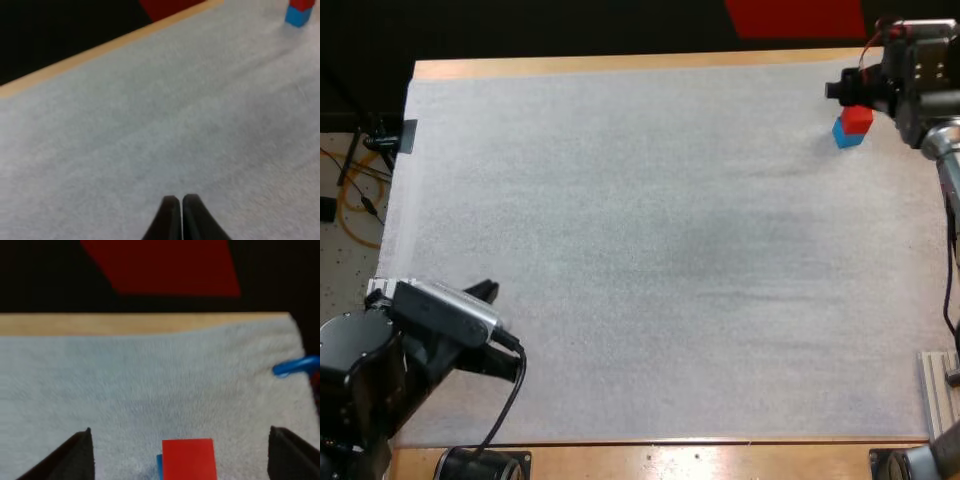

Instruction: Stack red cube on blue cube

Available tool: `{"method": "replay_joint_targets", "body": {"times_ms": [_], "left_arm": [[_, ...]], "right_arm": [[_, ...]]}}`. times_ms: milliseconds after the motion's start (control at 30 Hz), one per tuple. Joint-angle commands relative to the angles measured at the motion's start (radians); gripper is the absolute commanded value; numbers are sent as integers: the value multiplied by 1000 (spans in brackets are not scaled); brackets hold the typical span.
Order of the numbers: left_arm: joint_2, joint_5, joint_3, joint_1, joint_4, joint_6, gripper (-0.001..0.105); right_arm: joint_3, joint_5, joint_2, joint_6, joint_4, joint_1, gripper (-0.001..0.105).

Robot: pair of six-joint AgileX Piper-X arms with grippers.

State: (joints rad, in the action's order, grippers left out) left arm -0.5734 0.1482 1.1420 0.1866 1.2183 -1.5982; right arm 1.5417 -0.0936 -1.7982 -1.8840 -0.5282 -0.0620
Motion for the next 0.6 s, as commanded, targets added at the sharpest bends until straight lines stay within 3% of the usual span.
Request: {"method": "replay_joint_targets", "body": {"times_ms": [0,33,133,367,567], "left_arm": [[0,-56,4,5,-51,-25,0],[-4,-119,4,5,-75,-41,0],[-16,-213,4,5,-125,-54,0],[-85,-240,4,5,-197,-54,9],[-174,-252,4,-10,-274,-49,28]], "right_arm": [[3,8,49,-5,-32,-2,69],[3,15,78,-5,-54,-2,69],[3,30,159,-5,-135,-2,69],[-4,30,314,-14,-257,-2,69],[-142,30,511,-28,-254,-2,69]]}}
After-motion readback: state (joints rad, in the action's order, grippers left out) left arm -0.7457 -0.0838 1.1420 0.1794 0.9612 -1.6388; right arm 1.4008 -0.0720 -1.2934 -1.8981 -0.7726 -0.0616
